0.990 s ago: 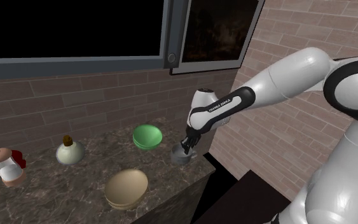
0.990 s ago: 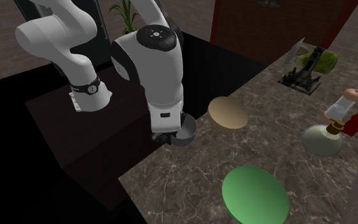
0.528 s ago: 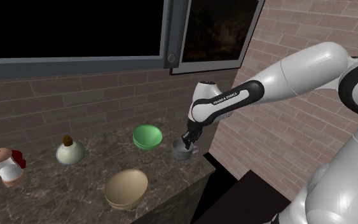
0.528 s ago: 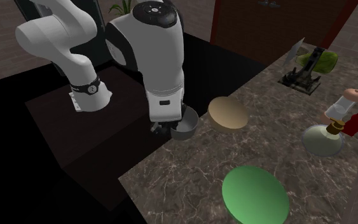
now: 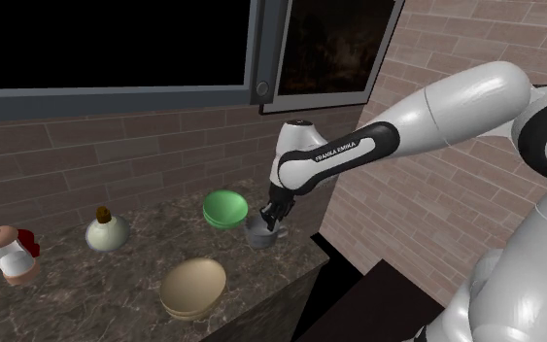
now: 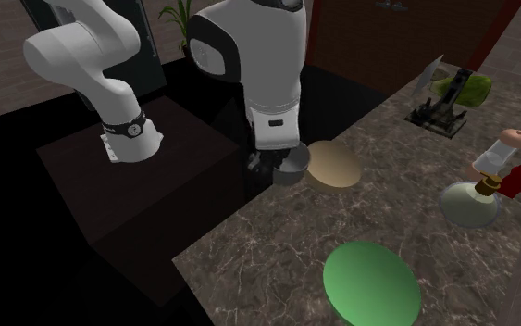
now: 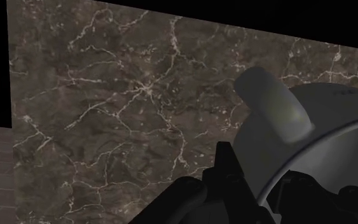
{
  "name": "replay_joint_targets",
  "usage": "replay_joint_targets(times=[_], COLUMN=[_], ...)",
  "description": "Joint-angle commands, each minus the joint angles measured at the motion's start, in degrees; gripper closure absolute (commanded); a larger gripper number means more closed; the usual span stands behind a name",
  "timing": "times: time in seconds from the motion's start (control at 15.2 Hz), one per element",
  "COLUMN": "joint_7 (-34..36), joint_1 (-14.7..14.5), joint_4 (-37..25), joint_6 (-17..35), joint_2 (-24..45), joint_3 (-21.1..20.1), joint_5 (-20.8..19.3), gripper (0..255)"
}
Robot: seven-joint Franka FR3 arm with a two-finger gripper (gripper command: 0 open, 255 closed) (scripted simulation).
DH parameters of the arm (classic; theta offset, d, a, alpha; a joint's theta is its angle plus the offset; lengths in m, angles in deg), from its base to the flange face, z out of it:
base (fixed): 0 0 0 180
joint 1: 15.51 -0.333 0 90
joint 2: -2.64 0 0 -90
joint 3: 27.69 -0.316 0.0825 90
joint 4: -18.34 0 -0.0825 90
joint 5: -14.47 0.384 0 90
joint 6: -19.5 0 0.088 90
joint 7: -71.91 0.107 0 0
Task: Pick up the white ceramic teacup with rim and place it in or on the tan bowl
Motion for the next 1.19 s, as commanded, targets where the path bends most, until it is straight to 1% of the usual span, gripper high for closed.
replay_joint_targets(times=[0.0, 0.53, 0.86, 0.92, 1.12], joint_7=[2.97, 14.20, 20.71, 22.49, 22.46], joint_1=[-1.47, -7.48, -11.45, -12.65, -12.77], joint_4=[-1.93, -11.97, -20.43, -23.24, -22.58], joint_6=[-0.33, -2.52, -4.91, -5.79, -3.87], joint_2=[1.33, 8.33, 14.01, 15.84, 17.11], joint_3=[-1.23, -5.09, -6.62, -6.94, -6.82], joint_5=[-0.23, -2.19, -3.99, -4.54, -4.69], gripper=[255, 255, 255, 255, 255])
